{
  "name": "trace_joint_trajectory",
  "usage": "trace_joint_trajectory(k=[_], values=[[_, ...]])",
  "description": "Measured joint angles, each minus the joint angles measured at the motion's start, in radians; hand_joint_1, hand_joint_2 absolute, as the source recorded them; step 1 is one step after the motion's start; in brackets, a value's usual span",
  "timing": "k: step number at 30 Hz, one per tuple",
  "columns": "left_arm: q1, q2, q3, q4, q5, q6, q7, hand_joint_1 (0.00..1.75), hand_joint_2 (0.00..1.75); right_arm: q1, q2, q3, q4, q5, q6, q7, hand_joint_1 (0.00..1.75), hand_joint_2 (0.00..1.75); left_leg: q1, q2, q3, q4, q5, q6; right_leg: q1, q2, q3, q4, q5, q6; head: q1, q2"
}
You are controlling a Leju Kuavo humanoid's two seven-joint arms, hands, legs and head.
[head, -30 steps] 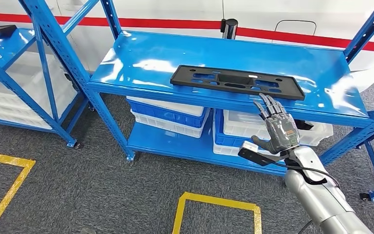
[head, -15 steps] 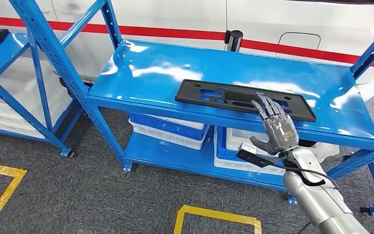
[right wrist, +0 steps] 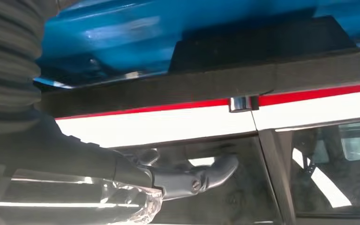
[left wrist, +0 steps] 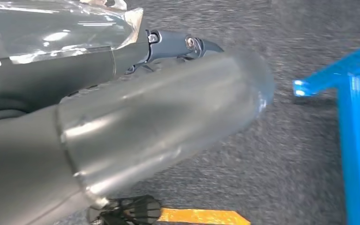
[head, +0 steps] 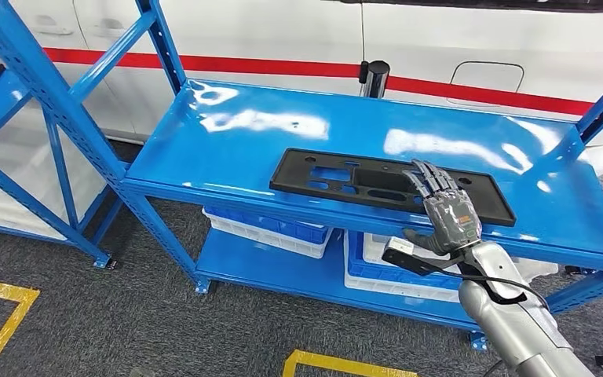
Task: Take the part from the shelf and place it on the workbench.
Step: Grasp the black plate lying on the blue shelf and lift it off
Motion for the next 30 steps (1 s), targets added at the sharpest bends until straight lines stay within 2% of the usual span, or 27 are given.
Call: trace_joint_trajectory(k=[2, 3, 4, 5, 7, 8, 10, 11, 12, 14, 16, 17, 19, 30], values=[[-0.001, 0.0, 0.0, 0.0, 0.0, 0.001, -0.001, 0.0, 0.0, 0.002, 0.004, 0.001, 0.0, 0.002, 0.0, -0.002, 0.0, 1.75, 0.008, 0.003, -0.073, 0.116, -0.064, -0.012, 0.001, 0.002, 0.003, 0.0, -0.005, -0.008, -0.001, 0.0], [-0.001, 0.0, 0.0, 0.0, -0.001, 0.001, -0.001, 0.0, 0.0, 0.002, 0.006, 0.001, 0.0, 0.006, -0.001, -0.003, 0.0, 1.75, 0.012, 0.003, -0.101, 0.15, -0.075, -0.016, 0.001, 0.004, 0.003, 0.0, -0.007, -0.009, -0.001, 0.0], [-0.001, 0.0, -0.001, 0.0, -0.001, 0.002, -0.001, 0.0, 0.0, 0.002, 0.007, 0.001, 0.0, 0.012, -0.002, -0.002, 0.0, 1.75, 0.015, 0.004, -0.113, 0.15, -0.066, -0.018, 0.001, 0.007, 0.004, 0.0, -0.008, -0.009, -0.001, 0.0], [-0.002, 0.0, -0.001, 0.0, -0.001, 0.002, -0.001, 0.0, 0.0, 0.002, 0.008, 0.001, 0.0, 0.021, -0.002, 0.0, 0.0, 1.75, 0.019, 0.005, -0.107, 0.117, -0.038, -0.018, 0.001, 0.008, 0.005, 0.0, -0.009, -0.008, -0.001, 0.0], [-0.004, 0.0, -0.002, 0.0, -0.002, 0.004, -0.002, 0.0, 0.0, -0.002, 0.009, 0.001, 0.0, 0.047, -0.005, 0.008, 0.0, 1.75, 0.02, 0.009, -0.057, -0.011, 0.037, -0.013, 0.001, 0.01, 0.008, 0.001, -0.009, -0.005, -0.001, 0.0], [-0.007, 0.001, -0.002, 0.0, -0.002, 0.006, -0.004, 0.0, 0.0, -0.006, 0.008, 0.001, 0.001, 0.062, -0.007, 0.014, 0.0, 1.75, 0.018, 0.01, -0.038, -0.058, 0.047, -0.008, 0.002, 0.011, 0.01, 0.001, -0.008, -0.001, 0.0, 0.0], [-0.01, 0.0, -0.002, -0.001, 0.0, 0.012, -0.013, 0.0, 0.87, -0.026, 0.007, 0.001, 0.006, 0.085, -0.013, 0.029, 0.0, 1.75, 0.011, 0.01, -0.028, -0.09, 0.041, 0.008, 0.003, 0.013, 0.011, 0.001, -0.008, 0.013, 0.001, 0.0], [-0.011, -0.001, -0.002, -0.001, 0.002, 0.015, -0.02, 0.0, 1.31, -0.04, 0.006, 0.001, 0.01, 0.096, -0.016, 0.036, 0.0, 1.75, 0.01, 0.009, -0.029, -0.091, 0.05, 0.01, 0.008, 0.012, 0.009, 0.002, -0.013, 0.016, 0.002, 0.0], [-0.011, -0.003, -0.002, -0.002, 0.003, 0.021, -0.027, 0.0, 1.75, -0.055, 0.005, 0.001, 0.016, 0.104, -0.019, 0.042, 0.0, 1.75, 0.011, 0.008, -0.028, -0.096, 0.07, 0.006, 0.01, 0.012, 0.007, 0.003, -0.017, 0.017, 0.001, 0.0], [-0.011, -0.008, -0.002, -0.003, 0.005, 0.039, -0.047, 0.0, 1.75, -0.078, 0.004, 0.002, 0.031, 0.115, -0.021, 0.049, 0.0, 1.75, 0.01, 0.008, -0.025, -0.103, 0.108, 0.003, 0.016, 0.011, 0.008, 0.003, -0.022, 0.016, 0.002, 0.0], [-0.011, -0.015, -0.002, -0.004, 0.009, 0.06, -0.068, 0.0, 1.75, -0.096, 0.006, 0.002, 0.045, 0.118, -0.019, 0.052, 0.0, 1.75, 0.002, 0.006, -0.027, -0.102, 0.114, 0.015, 0.014, 0.01, 0.013, -0.001, -0.013, 0.026, 0.004, 0.0], [-0.01, -0.018, -0.002, -0.004, 0.011, 0.065, -0.074, 0.0, 1.75, -0.105, 0.008, 0.003, 0.05, 0.119, -0.016, 0.053, 0.0, 1.75, -0.001, 0.005, -0.029, -0.102, 0.115, 0.019, 0.012, 0.009, 0.015, -0.002, -0.009, 0.033, 0.005, 0.0], [-0.009, -0.024, -0.001, -0.004, 0.015, 0.067, -0.081, 0.0, 1.75, -0.124, 0.012, 0.003, 0.058, 0.123, -0.007, 0.054, 0.0, 1.75, -0.005, 0.003, -0.031, -0.101, 0.119, 0.023, 0.009, 0.008, 0.015, -0.004, -0.006, 0.037, 0.006, 0.0], [0.001, -0.046, 0.002, -0.004, 0.047, 0.098, -0.118, 0.0, 1.75, -0.22, 0.024, 0.02, 0.094, 0.123, 0.039, 0.046, 0.0, 1.75, -0.006, 0.0, -0.034, -0.101, 0.115, 0.029, 0.007, 0.006, 0.016, -0.01, -0.007, 0.04, 0.006, 0.0]])
